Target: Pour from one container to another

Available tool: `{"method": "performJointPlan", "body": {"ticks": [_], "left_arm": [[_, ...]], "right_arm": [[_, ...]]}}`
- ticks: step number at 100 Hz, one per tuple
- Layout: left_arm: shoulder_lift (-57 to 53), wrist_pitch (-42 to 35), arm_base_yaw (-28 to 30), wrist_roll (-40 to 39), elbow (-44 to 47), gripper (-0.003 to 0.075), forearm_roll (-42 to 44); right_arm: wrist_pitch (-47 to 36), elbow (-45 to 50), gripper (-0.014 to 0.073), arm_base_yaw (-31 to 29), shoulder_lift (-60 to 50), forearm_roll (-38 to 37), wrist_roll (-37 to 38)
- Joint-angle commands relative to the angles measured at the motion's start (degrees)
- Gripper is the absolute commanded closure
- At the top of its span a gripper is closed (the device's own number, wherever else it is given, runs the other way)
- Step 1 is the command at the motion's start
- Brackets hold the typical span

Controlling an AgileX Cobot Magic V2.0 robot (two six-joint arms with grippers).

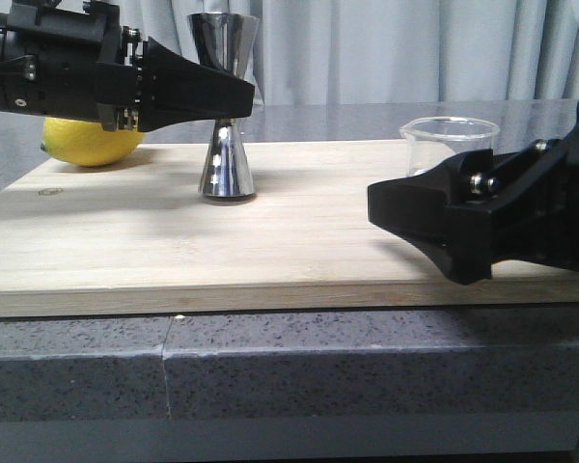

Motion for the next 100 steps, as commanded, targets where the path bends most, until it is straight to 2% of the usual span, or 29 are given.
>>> {"method": "performJointPlan", "body": {"ticks": [1,11,28,37,72,82,100], "left_arm": [[-2.3,3.9,-0.5,0.2,-1.6,0.0533,-5.3],[-2.3,3.9,-0.5,0.2,-1.6,0.0533,-5.3],[-2.3,3.9,-0.5,0.2,-1.6,0.0533,-5.3],[-2.3,3.9,-0.5,0.2,-1.6,0.0533,-5.3],[-2.3,3.9,-0.5,0.2,-1.6,0.0533,-5.3],[-2.3,3.9,-0.5,0.2,-1.6,0.0533,-5.3],[-2.3,3.9,-0.5,0.2,-1.6,0.0533,-5.3]], "right_arm": [[-5.5,-1.5,-0.0044,0.1,-1.0,-0.9,-0.4],[-5.2,-1.5,0.0001,0.1,-1.0,-0.9,-0.4],[-5.0,-1.5,0.0225,0.1,-1.0,-0.9,-0.4],[-4.9,-1.5,0.0286,0.1,-1.0,-0.9,-0.4],[-2.7,-4.7,0.0289,-0.5,-3.4,2.8,-0.4],[4.5,-8.8,0.0289,-0.5,-5.6,2.9,-0.4],[22.3,-19.6,0.0289,-0.5,-8.1,2.3,-0.4]]}}
